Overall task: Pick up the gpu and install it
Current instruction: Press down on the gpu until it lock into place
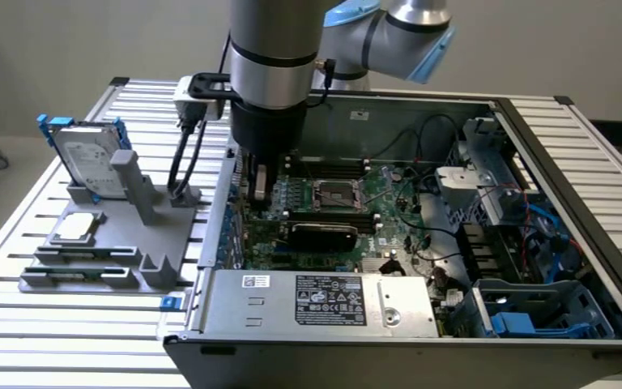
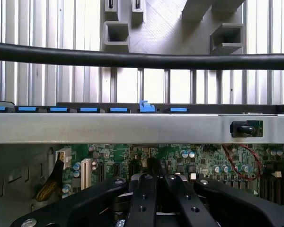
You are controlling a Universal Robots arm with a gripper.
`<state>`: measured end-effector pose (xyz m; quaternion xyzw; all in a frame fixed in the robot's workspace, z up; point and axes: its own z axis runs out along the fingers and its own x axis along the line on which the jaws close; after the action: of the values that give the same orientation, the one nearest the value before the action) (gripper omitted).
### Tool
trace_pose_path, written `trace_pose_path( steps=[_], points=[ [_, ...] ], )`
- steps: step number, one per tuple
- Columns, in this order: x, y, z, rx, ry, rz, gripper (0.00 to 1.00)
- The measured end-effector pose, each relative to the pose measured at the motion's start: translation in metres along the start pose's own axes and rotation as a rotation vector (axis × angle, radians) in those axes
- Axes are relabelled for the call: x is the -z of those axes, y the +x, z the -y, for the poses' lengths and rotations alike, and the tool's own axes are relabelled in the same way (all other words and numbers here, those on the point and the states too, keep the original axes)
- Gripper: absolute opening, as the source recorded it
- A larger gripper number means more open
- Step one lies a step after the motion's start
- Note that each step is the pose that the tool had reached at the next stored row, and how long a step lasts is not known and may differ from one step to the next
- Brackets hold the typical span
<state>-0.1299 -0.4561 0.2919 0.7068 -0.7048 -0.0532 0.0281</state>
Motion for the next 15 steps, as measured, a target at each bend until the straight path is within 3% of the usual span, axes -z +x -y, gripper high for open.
trace_pose_path(
  steps=[4,6,11,15],
  points=[
    [0.0047,-0.0002,-0.0009,0.000,-0.0099,-0.0008,0.11],
    [0.0050,-0.0002,-0.0013,-0.001,-0.0152,-0.0041,0.11],
    [0.0066,-0.0002,-0.0020,-0.003,-0.0240,-0.0182,0.11],
    [0.0065,-0.0002,-0.0029,-0.005,-0.0250,-0.0328,0.11]
  ],
)
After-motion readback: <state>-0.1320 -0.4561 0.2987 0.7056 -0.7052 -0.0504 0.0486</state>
